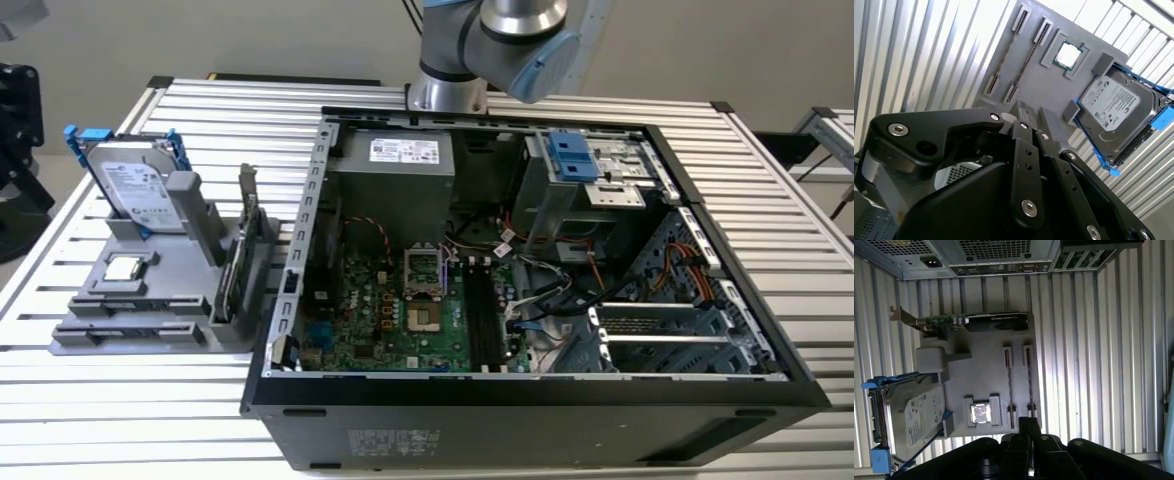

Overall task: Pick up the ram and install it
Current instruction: 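Pick up the ram and move it above insertion slot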

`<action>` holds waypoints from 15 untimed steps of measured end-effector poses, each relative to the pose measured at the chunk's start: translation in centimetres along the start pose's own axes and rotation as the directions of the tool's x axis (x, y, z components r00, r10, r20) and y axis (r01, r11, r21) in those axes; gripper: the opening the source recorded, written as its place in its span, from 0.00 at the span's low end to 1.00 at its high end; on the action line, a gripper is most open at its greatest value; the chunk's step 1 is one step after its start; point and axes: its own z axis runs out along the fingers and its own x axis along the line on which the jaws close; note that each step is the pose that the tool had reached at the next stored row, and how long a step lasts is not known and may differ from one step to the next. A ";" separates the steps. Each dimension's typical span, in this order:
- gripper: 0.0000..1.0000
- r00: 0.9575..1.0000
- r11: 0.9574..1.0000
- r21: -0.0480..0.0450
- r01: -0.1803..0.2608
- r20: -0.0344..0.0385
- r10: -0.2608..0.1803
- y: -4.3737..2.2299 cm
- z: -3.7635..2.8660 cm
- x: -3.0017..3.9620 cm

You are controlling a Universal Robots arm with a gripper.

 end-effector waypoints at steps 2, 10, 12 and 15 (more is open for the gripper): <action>0.00 1.000 1.000 0.000 -0.002 0.000 0.002 -0.01 0.00 0.00; 0.00 1.000 1.000 0.000 -0.002 0.000 0.002 -0.02 0.06 0.00; 0.00 1.000 1.000 0.000 -0.002 0.000 0.002 -0.02 0.06 0.00; 0.00 1.000 1.000 0.000 -0.002 0.000 0.002 -0.02 0.07 0.00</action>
